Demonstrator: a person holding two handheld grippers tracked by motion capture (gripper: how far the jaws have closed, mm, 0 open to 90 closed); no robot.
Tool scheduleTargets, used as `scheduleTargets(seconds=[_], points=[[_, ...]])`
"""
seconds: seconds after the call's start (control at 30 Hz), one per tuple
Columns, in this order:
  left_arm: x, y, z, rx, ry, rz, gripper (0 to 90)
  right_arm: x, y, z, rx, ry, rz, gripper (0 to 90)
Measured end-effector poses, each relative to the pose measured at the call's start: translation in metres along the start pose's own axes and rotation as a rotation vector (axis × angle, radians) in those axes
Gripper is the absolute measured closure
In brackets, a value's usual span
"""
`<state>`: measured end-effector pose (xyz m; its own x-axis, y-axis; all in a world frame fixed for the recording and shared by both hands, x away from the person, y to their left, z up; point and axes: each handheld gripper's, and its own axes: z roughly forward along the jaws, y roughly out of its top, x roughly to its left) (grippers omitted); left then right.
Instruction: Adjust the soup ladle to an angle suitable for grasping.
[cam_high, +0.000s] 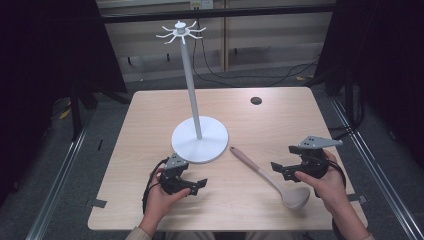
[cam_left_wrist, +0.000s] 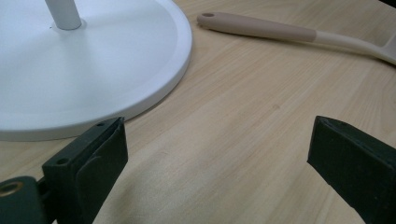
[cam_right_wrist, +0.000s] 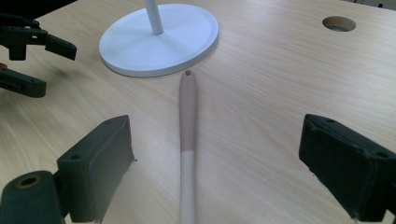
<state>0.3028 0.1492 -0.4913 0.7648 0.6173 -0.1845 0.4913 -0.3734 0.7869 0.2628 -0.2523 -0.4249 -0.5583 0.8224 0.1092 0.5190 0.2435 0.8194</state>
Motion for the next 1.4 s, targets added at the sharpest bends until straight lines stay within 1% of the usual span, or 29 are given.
scheduleTargets(seconds=[0.13, 0.17, 0.27, 0.33, 0.37, 0.4, 0.47, 0.5, 0.6, 0.63, 0.67, 0.7, 0.73, 0.77, 0.8, 0.83, 0.9, 0.93, 0.97, 1.0, 1.03, 1.07, 1.1, 1.2, 1.27, 1.3, 1.33, 1.37, 1.4], points=[[0.0, 0.001, 0.001, 0.002, -0.002, 0.009, 4.7, 0.002, 0.001, 0.005, 0.008, -0.002, 0.001, 9.4], [-0.001, 0.002, 0.001, 0.0, -0.005, 0.007, 4.7, 0.005, 0.002, 0.009, 0.014, 0.01, -0.007, 9.7], [0.0, 0.002, 0.001, -0.001, -0.002, 0.006, 4.8, 0.007, 0.004, 0.013, 0.02, 0.011, -0.017, 10.2], [0.0, 0.001, 0.001, -0.003, -0.001, -0.001, 4.8, 0.01, 0.006, 0.019, 0.03, 0.017, -0.023, 10.9], [0.0, 0.001, 0.001, 0.0, 0.002, -0.003, 4.8, 0.01, 0.007, 0.022, 0.032, 0.02, -0.019, 11.2], [0.001, 0.001, 0.001, 0.0, 0.002, -0.001, 4.8, 0.012, 0.008, 0.029, 0.038, 0.019, -0.027, 15.8], [0.001, 0.002, 0.001, 0.0, 0.001, -0.002, 4.8, 0.012, 0.009, 0.032, 0.039, 0.015, -0.028, 17.5], [0.001, 0.002, 0.001, -0.002, -0.01, 0.002, 4.8, 0.013, 0.01, 0.042, 0.051, 0.019, -0.01, 23.5], [0.001, 0.003, 0.001, -0.005, -0.009, -0.001, 4.8, 0.015, 0.01, 0.052, 0.08, 0.007, -0.026, 41.2], [0.001, 0.003, 0.001, -0.005, -0.009, -0.001, 4.8, 0.015, 0.01, 0.052, 0.08, 0.007, -0.026, 41.2], [0.001, 0.003, 0.002, -0.006, -0.009, -0.002, 4.8, 0.017, 0.011, 0.058, 0.107, 0.007, -0.024, 49.2], [0.001, 0.002, 0.001, -0.003, -0.009, 0.0, 4.8, 0.017, 0.011, 0.058, 0.107, 0.007, -0.024, 49.2], [0.002, 0.002, 0.001, -0.003, -0.01, -0.002, 4.8, 0.018, 0.011, 0.061, 0.121, 0.007, -0.03, 54.2], [0.002, 0.002, 0.001, 0.0, -0.006, 0.001, 4.8, 0.022, 0.013, 0.066, 0.142, 0.012, -0.044, 64.6], [0.002, 0.002, 0.001, 0.0, -0.005, 0.001, 4.8, 0.022, 0.013, 0.066, 0.142, 0.012, -0.044, 64.6], [0.002, 0.002, 0.001, 0.001, -0.007, 0.002, 4.8, 0.023, 0.013, 0.069, 0.143, 0.021, -0.052, 67.7], [0.002, 0.003, 0.002, -0.002, -0.008, 0.002, 4.8, 0.027, 0.015, 0.074, 0.157, 0.029, -0.066, 77.4], [0.002, 0.003, 0.002, -0.004, -0.007, 0.002, 4.8, 0.03, 0.015, 0.08, 0.168, 0.038, -0.084, 80.8], [0.002, 0.003, 0.001, -0.001, -0.003, 0.006, 4.8, 0.03, 0.015, 0.08, 0.168, 0.038, -0.084, 80.8], [0.002, 0.003, 0.001, -0.003, -0.002, 0.005, 4.8, 0.032, 0.016, 0.083, 0.175, 0.037, -0.091, 82.8], [0.002, 0.003, 0.001, -0.002, -0.005, 0.006, 4.8, 0.035, 0.016, 0.089, 0.194, 0.038, -0.095, 86.8], [0.002, 0.003, 0.001, -0.002, -0.005, 0.006, 4.8, 0.036, 0.016, 0.092, 0.194, 0.049, -0.094, 87.9], [0.002, 0.003, 0.001, -0.006, -0.007, 0.002, 4.8, 0.037, 0.016, 0.094, 0.202, 0.049, -0.101, 89.0], [0.002, 0.003, 0.001, -0.004, -0.004, 0.002, 4.8, 0.039, 0.015, 0.099, 0.217, 0.058, -0.102, 90.0], [0.003, 0.002, 0.001, -0.004, -0.006, 0.002, 4.8, 0.04, 0.013, 0.105, 0.245, 0.065, -0.1, 90.0], [0.003, 0.003, 0.001, -0.004, -0.004, 0.002, 4.8, 0.04, 0.01, 0.11, 0.265, 0.074, -0.089, 90.0], [0.003, 0.003, 0.001, -0.004, -0.004, 0.002, 4.8, 0.04, 0.01, 0.11, 0.265, 0.074, -0.089, 90.0], [0.002, 0.003, 0.0, -0.005, -0.002, 0.003, 4.8, 0.039, 0.006, 0.115, 0.276, 0.074, -0.071, 90.0], [0.002, 0.003, 0.0, -0.005, -0.002, 0.003, 4.9, 0.039, 0.006, 0.115, 0.276, 0.074, -0.071, 90.0]])
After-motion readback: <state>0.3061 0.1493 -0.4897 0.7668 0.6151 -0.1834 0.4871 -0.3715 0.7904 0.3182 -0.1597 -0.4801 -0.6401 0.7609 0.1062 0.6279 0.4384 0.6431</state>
